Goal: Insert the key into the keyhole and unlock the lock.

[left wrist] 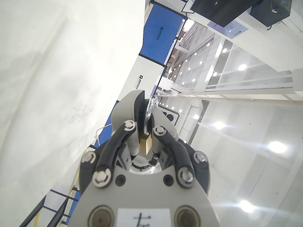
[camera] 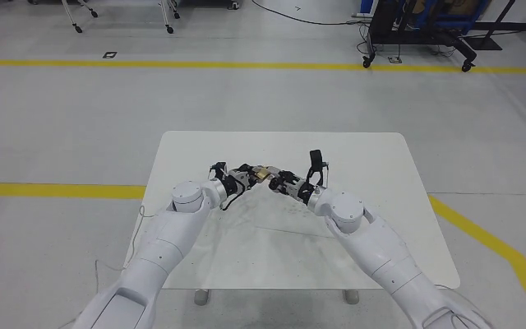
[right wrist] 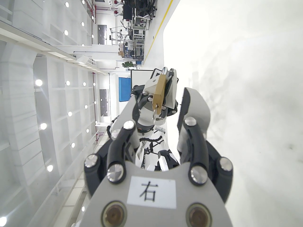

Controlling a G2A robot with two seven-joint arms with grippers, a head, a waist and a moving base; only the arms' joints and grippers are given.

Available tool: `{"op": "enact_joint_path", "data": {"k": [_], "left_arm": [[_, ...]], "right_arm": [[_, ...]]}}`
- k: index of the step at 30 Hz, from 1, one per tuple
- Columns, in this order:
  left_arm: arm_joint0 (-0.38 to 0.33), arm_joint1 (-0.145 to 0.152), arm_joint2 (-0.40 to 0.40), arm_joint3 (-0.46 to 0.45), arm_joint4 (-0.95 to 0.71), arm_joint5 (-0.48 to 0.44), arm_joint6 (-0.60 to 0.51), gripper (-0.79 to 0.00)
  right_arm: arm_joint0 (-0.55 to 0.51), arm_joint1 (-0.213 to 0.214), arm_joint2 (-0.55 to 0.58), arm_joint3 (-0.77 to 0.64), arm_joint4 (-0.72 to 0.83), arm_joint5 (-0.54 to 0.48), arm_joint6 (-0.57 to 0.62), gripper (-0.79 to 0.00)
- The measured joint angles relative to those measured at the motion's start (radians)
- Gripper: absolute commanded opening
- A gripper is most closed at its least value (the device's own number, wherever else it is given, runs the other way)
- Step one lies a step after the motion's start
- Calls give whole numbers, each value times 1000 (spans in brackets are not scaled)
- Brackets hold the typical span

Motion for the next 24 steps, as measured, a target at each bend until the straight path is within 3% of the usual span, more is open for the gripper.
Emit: {"op": "enact_joint_path", "data": {"k": [7,12,14,15,17,21,24], "left_arm": [[9,0,-4,-16,-1,-13,14,-785],[51,6,-31,-84,12,-88,63,-785],[67,9,-46,-110,15,-127,73,-785],[74,10,-52,-120,16,-144,74,-785],[91,13,-63,-146,17,-181,74,-785],[113,16,-74,-179,31,-232,49,-785],[122,18,-74,-194,51,-254,22,-785]], "right_arm": [[0,0,0,0,0,0,0,0],[-9,-1,7,-9,12,-10,11,0],[-37,1,39,-26,96,-44,73,0],[-48,4,56,-29,142,-58,106,-52],[-73,8,92,-34,249,-88,188,-86],[-101,9,131,-28,398,-125,324,-354],[-97,8,130,-12,442,-110,398,-413]]}}
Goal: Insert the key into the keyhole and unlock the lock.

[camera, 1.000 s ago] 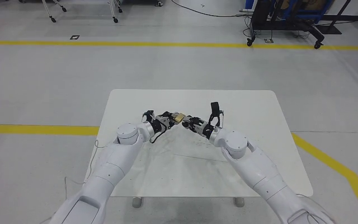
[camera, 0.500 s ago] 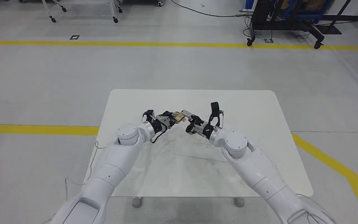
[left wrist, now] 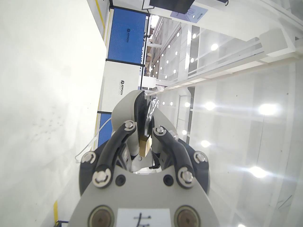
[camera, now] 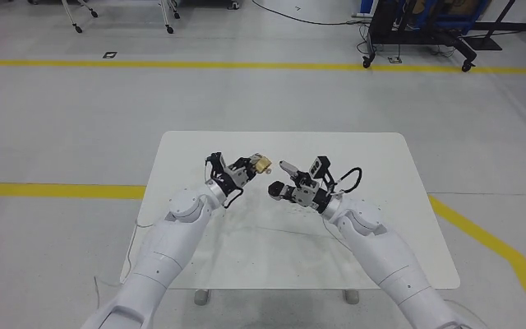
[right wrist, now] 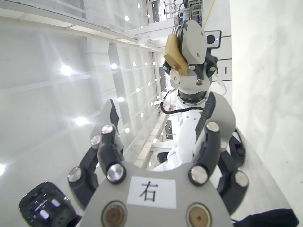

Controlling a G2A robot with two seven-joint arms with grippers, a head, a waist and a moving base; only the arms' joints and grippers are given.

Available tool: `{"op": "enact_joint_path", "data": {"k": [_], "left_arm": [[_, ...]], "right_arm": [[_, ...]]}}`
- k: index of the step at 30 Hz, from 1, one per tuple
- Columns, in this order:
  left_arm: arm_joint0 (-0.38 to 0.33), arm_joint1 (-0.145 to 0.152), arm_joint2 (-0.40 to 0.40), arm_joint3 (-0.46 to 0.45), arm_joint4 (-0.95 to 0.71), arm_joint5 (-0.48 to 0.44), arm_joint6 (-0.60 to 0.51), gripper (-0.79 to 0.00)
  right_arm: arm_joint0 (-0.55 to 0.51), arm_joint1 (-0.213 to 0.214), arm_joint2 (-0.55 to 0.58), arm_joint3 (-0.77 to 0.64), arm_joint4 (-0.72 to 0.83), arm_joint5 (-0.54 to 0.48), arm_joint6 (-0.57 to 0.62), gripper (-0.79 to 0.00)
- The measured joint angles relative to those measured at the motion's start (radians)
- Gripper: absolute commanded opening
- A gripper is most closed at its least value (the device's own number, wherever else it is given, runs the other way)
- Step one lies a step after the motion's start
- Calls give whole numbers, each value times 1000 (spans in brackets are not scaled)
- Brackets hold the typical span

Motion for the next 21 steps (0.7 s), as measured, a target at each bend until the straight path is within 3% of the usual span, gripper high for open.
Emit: {"op": "enact_joint_path", "data": {"k": [6,13,19,20,21], "left_arm": [[15,2,-5,-16,20,-33,-30,-785],[19,3,-10,-24,20,-26,-47,-785],[17,3,-11,-22,27,-15,-58,-785],[17,2,-11,-22,27,-13,-59,-785],[17,2,-11,-22,28,-13,-60,-785]], "right_arm": [[21,-9,-22,20,-4,20,9,-588],[27,-15,-22,46,32,31,38,-551],[28,-17,-15,68,60,44,71,-646],[30,-17,-15,73,64,51,79,-711],[31,-18,-16,78,68,57,85,-723]]}}
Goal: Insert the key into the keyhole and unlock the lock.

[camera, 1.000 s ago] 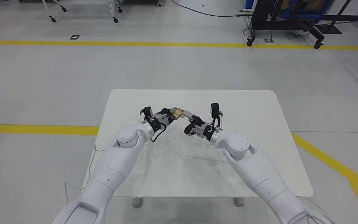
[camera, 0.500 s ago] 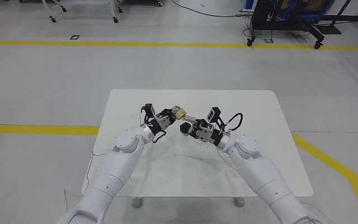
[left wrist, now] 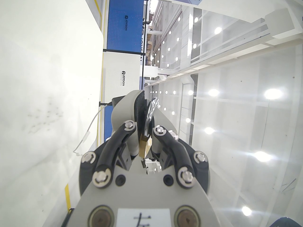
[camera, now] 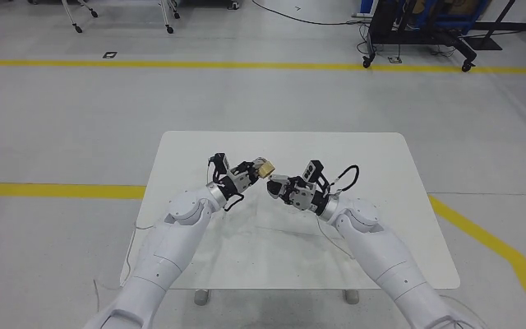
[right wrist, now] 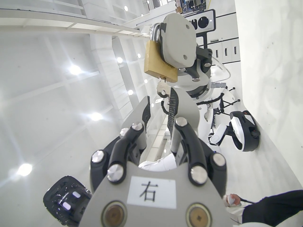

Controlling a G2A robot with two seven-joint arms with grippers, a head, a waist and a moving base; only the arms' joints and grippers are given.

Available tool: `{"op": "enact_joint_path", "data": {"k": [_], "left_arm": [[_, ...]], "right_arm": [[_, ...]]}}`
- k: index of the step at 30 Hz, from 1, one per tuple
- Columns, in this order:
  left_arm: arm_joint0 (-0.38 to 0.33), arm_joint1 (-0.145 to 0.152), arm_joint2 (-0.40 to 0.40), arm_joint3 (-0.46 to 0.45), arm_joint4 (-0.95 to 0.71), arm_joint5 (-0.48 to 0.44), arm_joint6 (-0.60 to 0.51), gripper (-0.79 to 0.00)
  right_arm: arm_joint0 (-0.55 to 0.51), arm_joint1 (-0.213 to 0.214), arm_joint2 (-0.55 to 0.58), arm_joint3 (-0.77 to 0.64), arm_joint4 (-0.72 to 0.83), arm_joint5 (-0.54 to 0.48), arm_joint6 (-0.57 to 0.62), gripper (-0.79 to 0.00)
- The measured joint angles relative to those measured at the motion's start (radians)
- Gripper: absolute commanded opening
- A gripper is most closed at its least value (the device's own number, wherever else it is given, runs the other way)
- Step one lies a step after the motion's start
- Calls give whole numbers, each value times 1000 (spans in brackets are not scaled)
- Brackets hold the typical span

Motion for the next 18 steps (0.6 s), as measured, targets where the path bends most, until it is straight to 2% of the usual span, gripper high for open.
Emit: {"op": "enact_joint_path", "data": {"k": [6,7,10,18], "left_arm": [[-1,0,-2,1,5,1,-7,-785],[-1,0,-2,1,6,1,-8,-785],[-1,-1,-3,1,7,-1,-11,-785],[-1,-1,-5,2,11,1,-16,-785]], "right_arm": [[19,-7,-6,41,17,17,13,-739],[22,-8,-7,47,21,17,15,-730],[30,-11,-9,61,26,16,21,-637],[41,-15,-11,75,2,-7,32,-631]]}}
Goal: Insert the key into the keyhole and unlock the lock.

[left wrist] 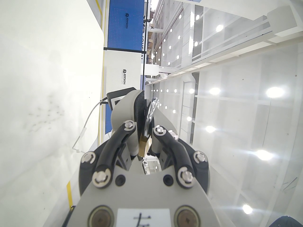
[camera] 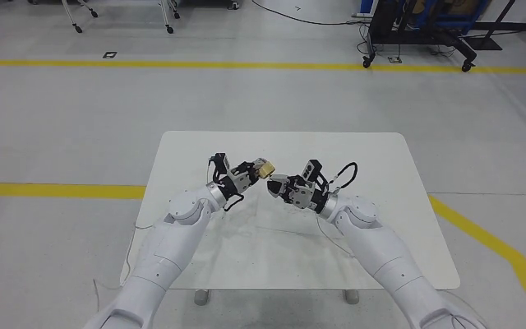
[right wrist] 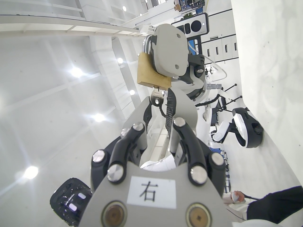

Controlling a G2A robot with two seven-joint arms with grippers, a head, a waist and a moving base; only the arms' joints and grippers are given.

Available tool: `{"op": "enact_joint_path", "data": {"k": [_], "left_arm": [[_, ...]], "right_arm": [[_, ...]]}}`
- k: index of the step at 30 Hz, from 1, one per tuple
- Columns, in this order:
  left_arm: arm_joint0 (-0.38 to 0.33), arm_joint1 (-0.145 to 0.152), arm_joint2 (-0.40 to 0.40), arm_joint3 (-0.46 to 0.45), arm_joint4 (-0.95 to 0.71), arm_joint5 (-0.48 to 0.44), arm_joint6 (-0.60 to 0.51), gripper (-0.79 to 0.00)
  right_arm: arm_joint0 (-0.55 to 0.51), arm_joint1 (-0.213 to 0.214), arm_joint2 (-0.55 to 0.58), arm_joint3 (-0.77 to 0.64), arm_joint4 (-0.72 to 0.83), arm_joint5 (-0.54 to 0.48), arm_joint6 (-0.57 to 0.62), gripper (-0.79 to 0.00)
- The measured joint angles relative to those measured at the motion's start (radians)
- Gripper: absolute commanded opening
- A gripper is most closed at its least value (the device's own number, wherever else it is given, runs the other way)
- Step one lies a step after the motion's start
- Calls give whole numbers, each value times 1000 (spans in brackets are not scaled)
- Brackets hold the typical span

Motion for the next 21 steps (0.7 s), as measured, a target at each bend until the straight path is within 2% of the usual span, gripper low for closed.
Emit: {"op": "enact_joint_path", "data": {"k": [7,9,13,15,21], "left_arm": [[-1,0,-2,0,6,4,-5,-785],[-1,0,-2,0,7,5,-7,-785],[-1,0,-2,1,10,5,-12,-785],[-1,0,-2,1,11,5,-14,-785],[-1,-1,-3,3,14,2,-19,-785]], "right_arm": [[5,-3,4,10,-10,-13,-14,-570],[7,-4,5,12,-11,-15,-14,-585],[13,-7,4,23,-13,-11,-23,-690],[17,-10,2,33,-8,-9,-25,-785],[24,-16,0,55,7,-8,-16,-785]]}}
